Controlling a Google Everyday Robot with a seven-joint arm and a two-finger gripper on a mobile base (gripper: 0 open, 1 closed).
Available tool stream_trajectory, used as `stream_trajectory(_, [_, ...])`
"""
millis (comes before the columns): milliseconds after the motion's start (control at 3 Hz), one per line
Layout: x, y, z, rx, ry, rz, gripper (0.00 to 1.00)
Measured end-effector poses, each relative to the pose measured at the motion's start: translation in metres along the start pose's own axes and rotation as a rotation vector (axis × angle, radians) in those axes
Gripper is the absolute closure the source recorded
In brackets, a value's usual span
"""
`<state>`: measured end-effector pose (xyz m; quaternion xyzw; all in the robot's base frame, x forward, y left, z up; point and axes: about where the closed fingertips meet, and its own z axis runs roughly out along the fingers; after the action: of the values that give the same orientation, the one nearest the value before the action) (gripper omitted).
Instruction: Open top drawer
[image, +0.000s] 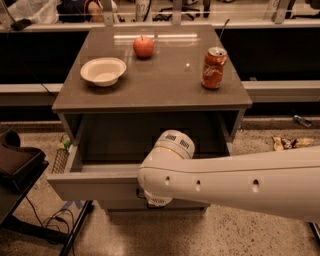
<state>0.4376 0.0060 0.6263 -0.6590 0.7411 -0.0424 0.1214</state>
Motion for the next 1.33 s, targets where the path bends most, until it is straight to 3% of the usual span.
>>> stream_trajectory(333, [0.0, 0.0, 0.001, 0.0, 0.0, 0.0, 1.0])
stream_trajectory(1000, [-0.005, -0.085, -0.146, 0.24, 0.098, -0.119, 1.0])
stream_trajectory(1333, [0.004, -0.13, -0.177, 0.31, 0.105, -0.164, 1.0])
